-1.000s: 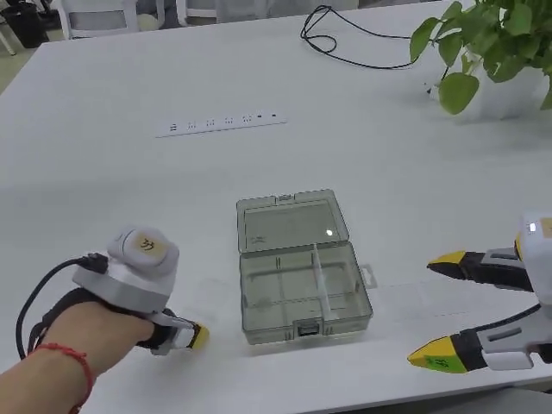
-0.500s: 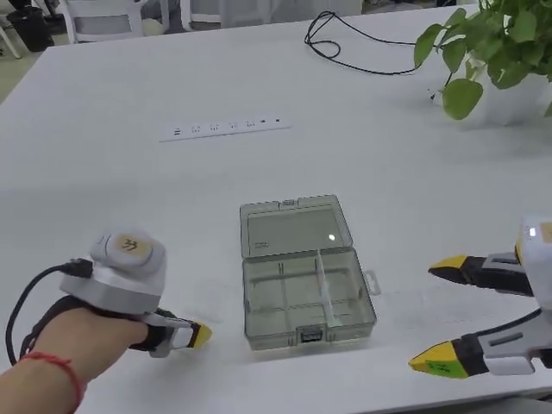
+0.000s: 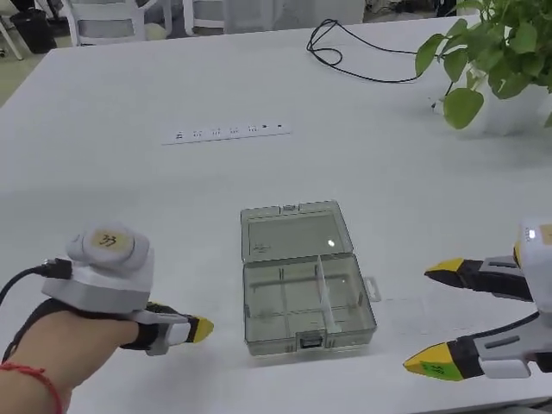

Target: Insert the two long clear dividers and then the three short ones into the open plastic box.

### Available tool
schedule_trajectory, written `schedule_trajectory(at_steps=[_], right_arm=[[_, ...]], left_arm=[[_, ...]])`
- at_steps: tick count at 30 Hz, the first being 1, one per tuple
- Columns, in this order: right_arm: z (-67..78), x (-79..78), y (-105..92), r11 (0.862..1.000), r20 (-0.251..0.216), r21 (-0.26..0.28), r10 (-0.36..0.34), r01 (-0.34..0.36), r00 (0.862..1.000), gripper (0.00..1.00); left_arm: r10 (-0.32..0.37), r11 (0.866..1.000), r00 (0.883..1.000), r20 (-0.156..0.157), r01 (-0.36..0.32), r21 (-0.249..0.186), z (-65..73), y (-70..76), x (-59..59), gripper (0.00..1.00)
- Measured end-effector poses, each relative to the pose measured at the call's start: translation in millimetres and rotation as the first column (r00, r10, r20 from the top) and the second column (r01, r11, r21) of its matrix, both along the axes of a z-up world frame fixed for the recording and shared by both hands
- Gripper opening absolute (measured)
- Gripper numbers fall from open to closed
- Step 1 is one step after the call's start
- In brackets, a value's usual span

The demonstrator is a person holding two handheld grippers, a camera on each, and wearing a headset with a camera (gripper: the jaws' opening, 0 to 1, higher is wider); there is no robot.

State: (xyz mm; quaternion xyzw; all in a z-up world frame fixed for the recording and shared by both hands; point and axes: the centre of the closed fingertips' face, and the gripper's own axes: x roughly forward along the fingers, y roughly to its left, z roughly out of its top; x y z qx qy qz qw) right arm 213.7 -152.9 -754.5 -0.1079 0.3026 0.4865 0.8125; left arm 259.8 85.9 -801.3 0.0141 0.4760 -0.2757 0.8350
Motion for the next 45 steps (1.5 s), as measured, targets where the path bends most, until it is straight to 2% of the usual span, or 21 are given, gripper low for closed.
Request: schedule_trajectory(at_steps=[5,7,10,18,21,26,29,31,32,34,37,38,41,45], right_arm=[[12.7,7.5,4.0,0.999,0.002,0.022,-0.032,0.032,0.999,0.78],[17.3,9.5,6.6,0.998,-0.008,0.039,-0.048,0.048,0.999,0.77],[24.7,11.1,12.9,0.996,-0.035,0.051,-0.070,0.071,0.997,0.77],[50.7,18.8,36.9,0.985,-0.037,0.128,-0.110,0.114,0.993,0.80],[62.6,23.7,47.7,0.975,-0.044,0.170,-0.139,0.144,0.989,0.79],[83.1,31.4,63.4,0.942,-0.066,0.265,-0.196,0.207,0.978,0.60],[87.9,30.9,73.0,0.941,-0.066,0.269,-0.193,0.204,0.979,0.51],[90.3,32.0,79.4,0.932,-0.094,0.283,-0.210,0.228,0.973,0.45],[90.2,33.3,81.3,0.923,-0.120,0.287,-0.232,0.257,0.965,0.41],[92.1,34.6,86.4,0.914,-0.129,0.304,-0.241,0.270,0.962,0.35],[91.7,35.3,93.0,0.899,-0.162,0.319,-0.260,0.300,0.952,0.31],[90.1,36.9,92.3,0.899,-0.165,0.318,-0.261,0.302,0.951,0.29],[88.3,37.2,97.8,0.885,-0.196,0.328,-0.278,0.330,0.940,0.26],[80.4,39.7,99.4,0.882,-0.220,0.314,-0.292,0.351,0.931,0.22]], left_arm=[[0.030,0.998,0.999,0.032,-0.028,-0.062,18.4,-4.5,1.7,0.30],[0.043,0.994,0.998,0.046,-0.038,-0.099,27.9,-9.2,1.6,0.30],[0.054,0.990,0.997,0.060,-0.046,-0.130,37.4,-14.0,1.4,0.30],[0.079,0.964,0.994,0.082,-0.055,-0.260,63.4,-41.7,-1.8,0.30],[0.080,0.951,0.993,0.086,-0.050,-0.305,71.0,-53.1,-3.1,0.30],[0.079,0.931,0.992,0.100,-0.037,-0.364,82.7,-72.3,-6.6,0.30],[0.072,0.925,0.992,0.106,-0.026,-0.380,86.1,-80.7,-8.8,0.30],[0.067,0.920,0.992,0.111,-0.018,-0.392,88.8,-85.6,-10.1,0.30],[0.065,0.919,0.991,0.114,-0.014,-0.394,90.0,-88.3,-10.8,0.30],[0.061,0.914,0.990,0.124,-0.006,-0.405,92.9,-92.8,-11.3,0.30],[0.056,0.907,0.989,0.139,0.008,-0.420,97.0,-99.1,-11.9,0.30],[0.053,0.907,0.989,0.141,0.012,-0.421,97.4,-100.7,-12.5,0.30],[0.040,0.908,0.986,0.161,0.031,-0.417,98.7,-106.4,-14.1,0.30],[0.027,0.906,0.983,0.182,0.052,-0.421,101.5,-111.7,-14.4,0.30]])
